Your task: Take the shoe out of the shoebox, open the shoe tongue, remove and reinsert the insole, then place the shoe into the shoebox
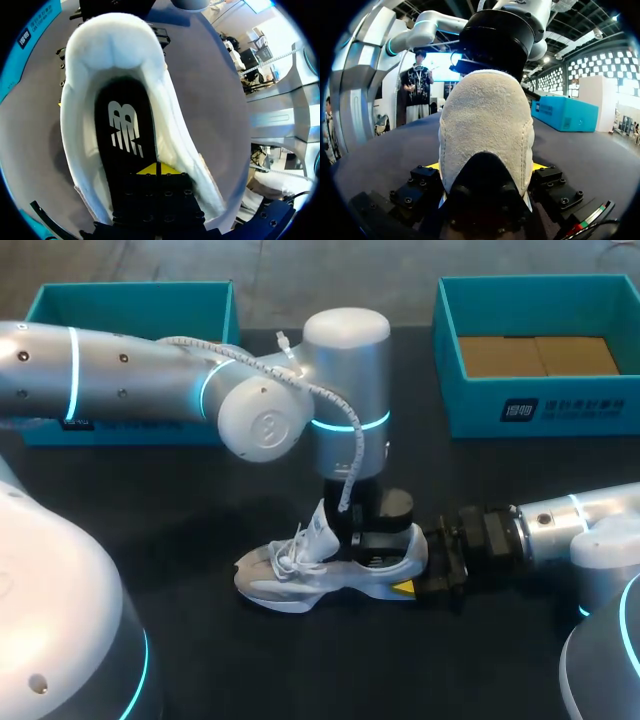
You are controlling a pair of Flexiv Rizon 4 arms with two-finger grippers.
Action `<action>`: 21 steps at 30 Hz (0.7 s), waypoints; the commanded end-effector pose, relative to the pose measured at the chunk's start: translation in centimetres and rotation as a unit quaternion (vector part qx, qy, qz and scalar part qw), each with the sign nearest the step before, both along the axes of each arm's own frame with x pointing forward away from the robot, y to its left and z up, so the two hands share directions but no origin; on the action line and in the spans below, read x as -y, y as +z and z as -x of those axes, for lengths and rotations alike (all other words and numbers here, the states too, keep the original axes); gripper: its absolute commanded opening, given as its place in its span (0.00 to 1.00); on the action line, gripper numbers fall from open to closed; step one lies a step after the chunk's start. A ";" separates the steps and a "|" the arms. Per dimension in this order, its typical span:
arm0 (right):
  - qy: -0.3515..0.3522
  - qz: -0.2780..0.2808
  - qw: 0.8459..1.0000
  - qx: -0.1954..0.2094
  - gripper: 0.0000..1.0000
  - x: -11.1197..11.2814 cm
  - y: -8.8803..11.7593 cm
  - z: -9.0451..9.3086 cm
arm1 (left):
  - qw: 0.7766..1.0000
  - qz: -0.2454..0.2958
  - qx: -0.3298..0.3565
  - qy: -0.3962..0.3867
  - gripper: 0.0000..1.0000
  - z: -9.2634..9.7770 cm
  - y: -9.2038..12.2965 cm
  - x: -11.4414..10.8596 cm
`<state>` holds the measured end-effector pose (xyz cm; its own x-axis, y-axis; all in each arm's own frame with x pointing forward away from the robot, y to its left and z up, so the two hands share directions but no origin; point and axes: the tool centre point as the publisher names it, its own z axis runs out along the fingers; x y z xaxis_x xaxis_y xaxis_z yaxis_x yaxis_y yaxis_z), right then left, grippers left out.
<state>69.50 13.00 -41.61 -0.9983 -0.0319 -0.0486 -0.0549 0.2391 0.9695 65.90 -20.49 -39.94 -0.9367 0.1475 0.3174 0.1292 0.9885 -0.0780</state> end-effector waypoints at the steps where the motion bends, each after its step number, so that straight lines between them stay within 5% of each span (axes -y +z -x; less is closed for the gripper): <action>1: -0.001 0.001 1.000 0.000 0.00 0.1 -0.1 0.1 | 1.000 0.006 -0.002 0.000 0.00 0.3 -1.0 -0.1; 15: -0.001 0.001 1.000 0.000 0.00 0.1 -0.1 0.1 | 0.999 0.012 0.050 0.012 0.00 -0.1 -1.6 0.9; 21: -0.001 0.001 1.000 0.000 0.00 0.1 -0.1 0.1 | 0.998 0.020 0.058 0.013 0.25 -0.5 -0.9 1.1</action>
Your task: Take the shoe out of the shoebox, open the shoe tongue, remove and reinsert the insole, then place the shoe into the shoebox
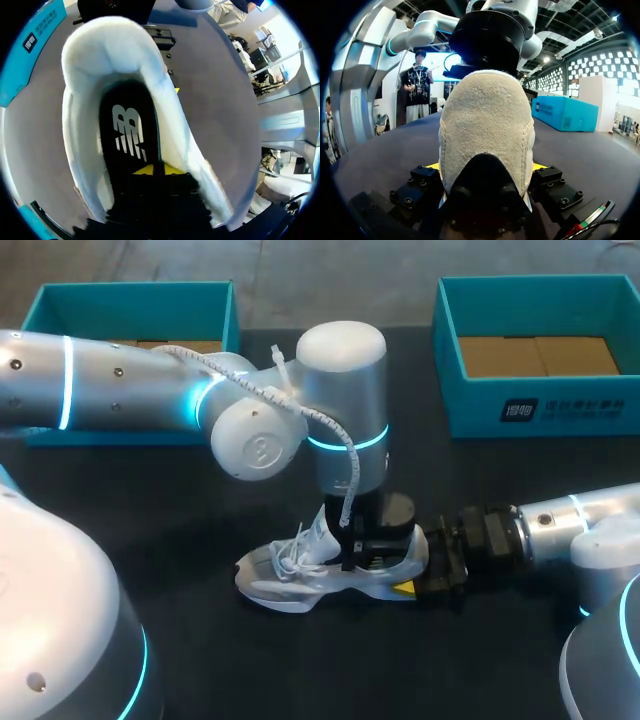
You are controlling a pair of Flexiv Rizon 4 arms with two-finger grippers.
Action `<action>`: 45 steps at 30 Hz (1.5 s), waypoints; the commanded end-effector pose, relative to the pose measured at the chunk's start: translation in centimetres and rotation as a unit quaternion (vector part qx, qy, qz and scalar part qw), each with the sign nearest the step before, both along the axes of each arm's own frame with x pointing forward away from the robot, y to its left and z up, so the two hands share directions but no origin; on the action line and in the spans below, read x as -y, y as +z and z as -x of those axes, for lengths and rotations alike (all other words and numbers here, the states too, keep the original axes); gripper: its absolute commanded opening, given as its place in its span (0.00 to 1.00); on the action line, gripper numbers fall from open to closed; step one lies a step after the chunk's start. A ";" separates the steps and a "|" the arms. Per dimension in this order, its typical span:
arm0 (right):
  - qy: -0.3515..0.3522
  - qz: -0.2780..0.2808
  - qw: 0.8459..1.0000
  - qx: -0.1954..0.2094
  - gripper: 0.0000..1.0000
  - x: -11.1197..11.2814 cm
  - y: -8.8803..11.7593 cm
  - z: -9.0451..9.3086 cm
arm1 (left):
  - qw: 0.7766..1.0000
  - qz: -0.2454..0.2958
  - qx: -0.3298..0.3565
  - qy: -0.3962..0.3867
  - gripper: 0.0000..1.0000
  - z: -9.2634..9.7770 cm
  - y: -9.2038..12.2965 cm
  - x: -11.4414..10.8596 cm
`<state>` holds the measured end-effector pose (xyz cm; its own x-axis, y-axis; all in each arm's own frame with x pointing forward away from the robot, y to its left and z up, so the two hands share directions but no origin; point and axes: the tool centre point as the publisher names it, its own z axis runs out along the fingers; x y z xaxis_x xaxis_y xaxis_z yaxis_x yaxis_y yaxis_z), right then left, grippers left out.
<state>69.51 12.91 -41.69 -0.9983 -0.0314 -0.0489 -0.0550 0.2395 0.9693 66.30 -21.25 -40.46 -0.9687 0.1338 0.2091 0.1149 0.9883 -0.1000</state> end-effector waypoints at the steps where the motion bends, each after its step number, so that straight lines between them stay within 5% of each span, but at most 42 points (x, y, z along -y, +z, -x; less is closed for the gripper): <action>1: 0.000 0.001 1.000 0.000 0.00 0.0 0.0 0.1 | 1.000 0.004 0.007 0.003 0.27 -0.1 -0.3 0.4; 19: 0.000 0.001 1.000 0.000 0.00 0.0 0.0 0.1 | 0.996 0.010 0.082 0.019 0.35 -1.2 -2.3 1.5; 45: 0.000 0.001 1.000 0.000 0.00 0.0 0.0 0.1 | 0.976 -0.008 0.212 0.047 0.23 -5.3 -3.0 1.6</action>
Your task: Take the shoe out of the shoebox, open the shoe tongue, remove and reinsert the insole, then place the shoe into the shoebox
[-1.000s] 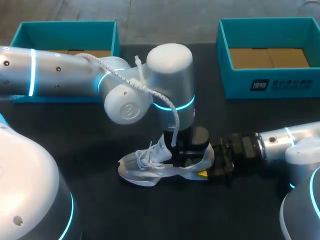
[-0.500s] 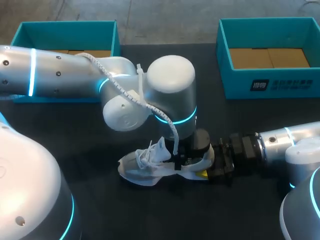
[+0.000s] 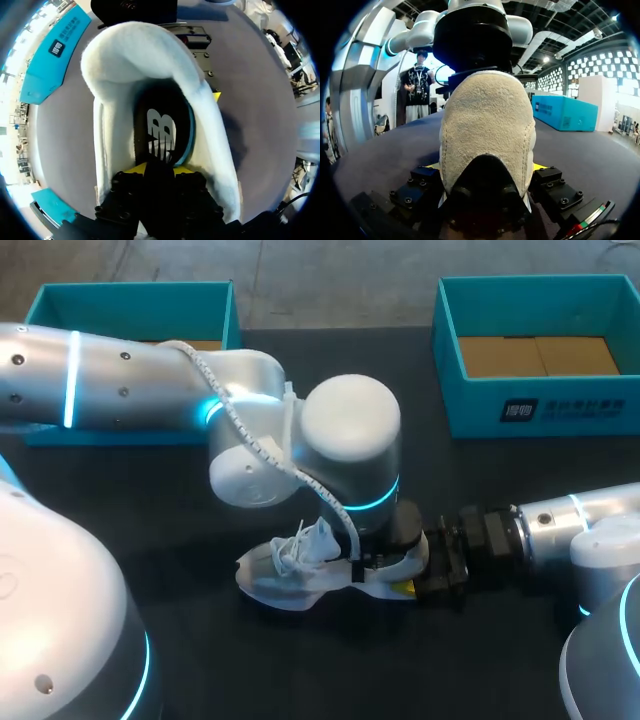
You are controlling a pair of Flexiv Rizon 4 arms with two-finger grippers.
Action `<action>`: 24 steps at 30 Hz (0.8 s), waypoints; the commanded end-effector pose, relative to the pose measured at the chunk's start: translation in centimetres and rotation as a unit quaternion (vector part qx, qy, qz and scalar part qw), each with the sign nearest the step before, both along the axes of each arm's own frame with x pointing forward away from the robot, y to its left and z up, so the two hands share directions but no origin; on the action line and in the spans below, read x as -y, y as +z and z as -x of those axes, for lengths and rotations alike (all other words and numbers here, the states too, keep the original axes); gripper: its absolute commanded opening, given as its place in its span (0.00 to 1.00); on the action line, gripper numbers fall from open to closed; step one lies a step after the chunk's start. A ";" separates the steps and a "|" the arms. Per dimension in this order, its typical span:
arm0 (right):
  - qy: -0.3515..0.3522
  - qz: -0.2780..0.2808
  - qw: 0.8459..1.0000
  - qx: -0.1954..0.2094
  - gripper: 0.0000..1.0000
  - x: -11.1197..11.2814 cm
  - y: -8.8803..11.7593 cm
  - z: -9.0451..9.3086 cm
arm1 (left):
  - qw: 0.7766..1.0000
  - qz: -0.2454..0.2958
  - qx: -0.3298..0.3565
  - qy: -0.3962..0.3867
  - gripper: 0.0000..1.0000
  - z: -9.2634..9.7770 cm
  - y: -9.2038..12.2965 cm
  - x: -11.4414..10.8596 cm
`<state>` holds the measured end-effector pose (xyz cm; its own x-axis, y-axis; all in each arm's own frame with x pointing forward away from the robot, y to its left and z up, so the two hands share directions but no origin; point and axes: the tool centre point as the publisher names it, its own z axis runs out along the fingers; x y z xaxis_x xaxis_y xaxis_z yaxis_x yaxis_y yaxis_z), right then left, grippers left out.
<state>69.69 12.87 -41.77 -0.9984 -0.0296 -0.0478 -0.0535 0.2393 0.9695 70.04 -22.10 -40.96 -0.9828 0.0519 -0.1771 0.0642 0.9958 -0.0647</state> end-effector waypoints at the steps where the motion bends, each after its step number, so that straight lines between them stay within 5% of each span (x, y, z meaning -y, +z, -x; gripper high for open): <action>1: 0.001 0.001 1.000 0.000 0.00 -0.1 0.1 0.2 | 1.000 -0.007 0.020 0.009 0.20 -1.8 -2.4 0.8; 9: 0.001 0.001 1.000 0.000 0.00 -0.1 0.1 0.2 | 0.999 -0.007 0.035 0.023 0.00 -3.0 -1.7 0.4; 24: 0.001 0.001 1.000 0.000 0.00 -0.1 0.1 0.2 | 0.996 0.068 -0.063 -0.010 0.00 -1.8 1.7 -0.7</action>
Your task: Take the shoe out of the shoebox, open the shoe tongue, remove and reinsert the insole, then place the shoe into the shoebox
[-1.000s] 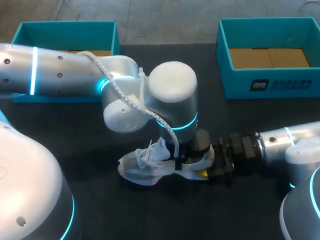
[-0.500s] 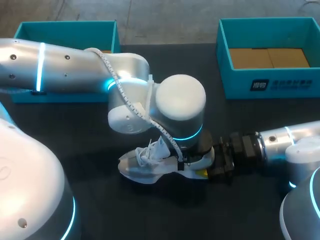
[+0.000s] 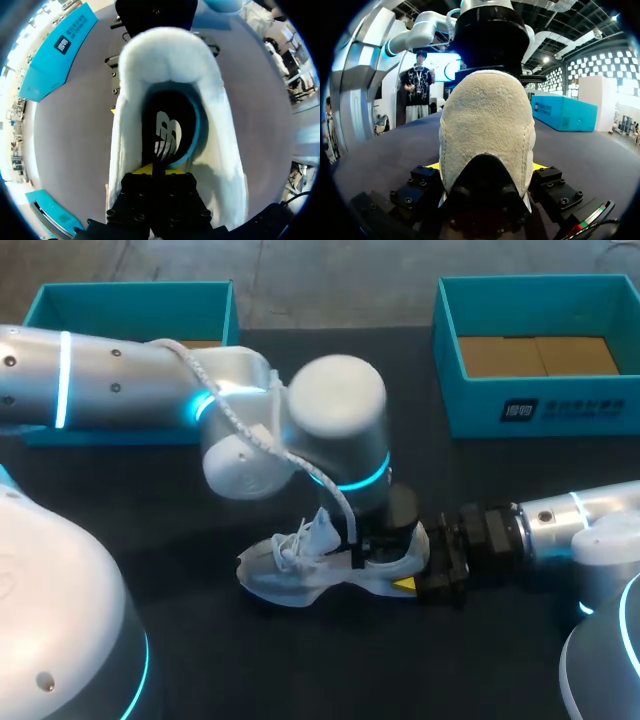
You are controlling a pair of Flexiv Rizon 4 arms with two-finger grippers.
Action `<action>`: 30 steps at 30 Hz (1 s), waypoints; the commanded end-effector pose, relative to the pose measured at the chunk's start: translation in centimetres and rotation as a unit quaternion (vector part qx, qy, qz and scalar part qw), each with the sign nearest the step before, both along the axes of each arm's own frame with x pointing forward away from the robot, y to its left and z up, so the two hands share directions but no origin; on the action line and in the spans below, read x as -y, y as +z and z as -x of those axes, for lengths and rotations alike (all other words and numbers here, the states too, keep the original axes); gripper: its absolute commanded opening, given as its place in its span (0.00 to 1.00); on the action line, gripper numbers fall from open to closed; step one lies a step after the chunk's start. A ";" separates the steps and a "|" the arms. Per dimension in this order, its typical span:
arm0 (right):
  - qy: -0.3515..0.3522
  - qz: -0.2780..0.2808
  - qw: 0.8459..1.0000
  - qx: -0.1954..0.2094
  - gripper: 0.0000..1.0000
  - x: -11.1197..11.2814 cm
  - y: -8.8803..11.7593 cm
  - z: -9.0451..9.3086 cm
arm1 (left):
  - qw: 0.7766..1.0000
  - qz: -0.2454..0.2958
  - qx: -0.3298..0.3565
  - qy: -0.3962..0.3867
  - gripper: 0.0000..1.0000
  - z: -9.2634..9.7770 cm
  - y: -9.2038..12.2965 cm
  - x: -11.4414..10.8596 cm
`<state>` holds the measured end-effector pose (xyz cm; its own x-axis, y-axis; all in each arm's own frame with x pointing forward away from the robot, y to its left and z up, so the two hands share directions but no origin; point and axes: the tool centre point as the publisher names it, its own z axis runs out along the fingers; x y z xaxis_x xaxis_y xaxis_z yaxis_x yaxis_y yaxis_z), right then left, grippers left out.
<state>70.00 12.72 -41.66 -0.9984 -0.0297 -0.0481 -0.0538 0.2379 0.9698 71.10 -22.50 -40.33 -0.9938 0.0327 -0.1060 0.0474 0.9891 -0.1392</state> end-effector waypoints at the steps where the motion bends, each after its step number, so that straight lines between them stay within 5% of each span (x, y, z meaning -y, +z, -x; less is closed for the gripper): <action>1: 0.001 0.002 1.000 0.000 0.00 -0.2 0.0 0.6 | 0.999 0.038 -0.027 -0.016 0.00 -0.6 1.4 -1.2; 30: 0.001 0.002 1.000 0.000 0.00 -0.2 0.0 0.6 | 0.989 0.104 -0.065 -0.086 0.00 2.4 6.1 -2.0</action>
